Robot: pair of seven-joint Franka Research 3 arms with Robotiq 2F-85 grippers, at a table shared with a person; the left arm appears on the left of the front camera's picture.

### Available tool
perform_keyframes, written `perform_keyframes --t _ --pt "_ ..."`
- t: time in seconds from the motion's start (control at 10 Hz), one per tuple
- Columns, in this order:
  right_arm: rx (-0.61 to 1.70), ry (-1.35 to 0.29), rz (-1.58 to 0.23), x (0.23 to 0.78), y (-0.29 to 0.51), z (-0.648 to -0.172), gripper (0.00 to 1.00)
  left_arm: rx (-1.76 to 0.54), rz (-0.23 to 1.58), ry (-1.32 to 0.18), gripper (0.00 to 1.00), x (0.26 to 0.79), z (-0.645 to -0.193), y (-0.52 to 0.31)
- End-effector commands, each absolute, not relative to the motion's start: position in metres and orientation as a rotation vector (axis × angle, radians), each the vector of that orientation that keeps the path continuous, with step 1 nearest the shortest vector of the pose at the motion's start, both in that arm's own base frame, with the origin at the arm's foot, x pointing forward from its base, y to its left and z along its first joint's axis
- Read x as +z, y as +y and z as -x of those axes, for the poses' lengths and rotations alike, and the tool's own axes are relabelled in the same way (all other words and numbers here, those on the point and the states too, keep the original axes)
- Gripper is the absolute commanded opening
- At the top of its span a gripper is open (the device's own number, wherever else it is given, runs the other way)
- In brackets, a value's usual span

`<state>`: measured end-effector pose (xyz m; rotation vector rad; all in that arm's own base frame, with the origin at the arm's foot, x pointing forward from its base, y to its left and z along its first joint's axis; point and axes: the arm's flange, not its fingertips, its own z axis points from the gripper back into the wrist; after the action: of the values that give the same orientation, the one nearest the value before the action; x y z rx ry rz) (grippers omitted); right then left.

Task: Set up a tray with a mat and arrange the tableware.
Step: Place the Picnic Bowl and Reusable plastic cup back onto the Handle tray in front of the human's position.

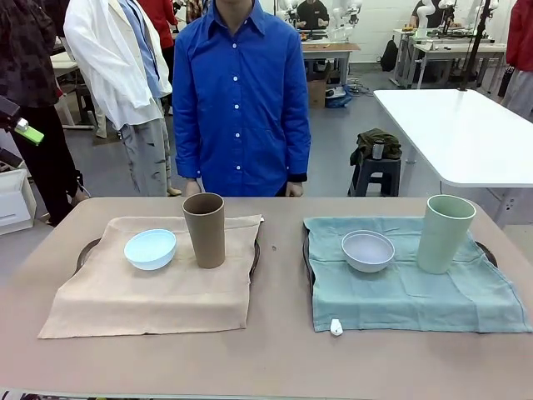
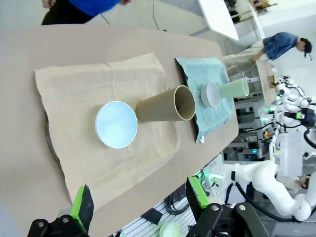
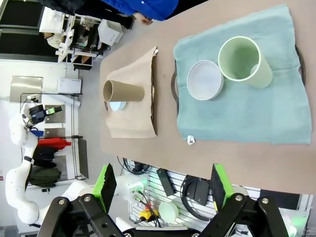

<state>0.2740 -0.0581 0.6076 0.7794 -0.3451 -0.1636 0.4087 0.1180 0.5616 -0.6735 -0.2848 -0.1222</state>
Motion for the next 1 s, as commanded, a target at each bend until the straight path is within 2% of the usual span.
perform_keyframes --t 0.0,0.2,0.4,0.6,0.9 --pt "-0.163 -0.345 -0.794 0.608 -0.053 -0.278 1.00 -0.112 0.683 -0.306 1.00 0.560 -0.406 0.113" --pt "-0.160 -0.343 -0.774 0.608 -0.054 -0.275 1.00 -0.101 0.735 -0.267 1.00 0.558 -0.426 0.124" --pt "-0.163 -0.228 -0.861 0.596 -0.126 -0.289 1.00 0.049 0.861 -0.207 1.00 0.551 -0.445 0.159" --pt "-0.254 -0.197 -0.950 0.581 -0.187 -0.297 1.00 0.160 0.978 -0.109 1.00 0.535 -0.457 0.198" --pt "-0.311 -0.180 -0.988 0.565 -0.239 -0.296 1.00 0.206 1.085 -0.019 1.00 0.516 -0.462 0.244"
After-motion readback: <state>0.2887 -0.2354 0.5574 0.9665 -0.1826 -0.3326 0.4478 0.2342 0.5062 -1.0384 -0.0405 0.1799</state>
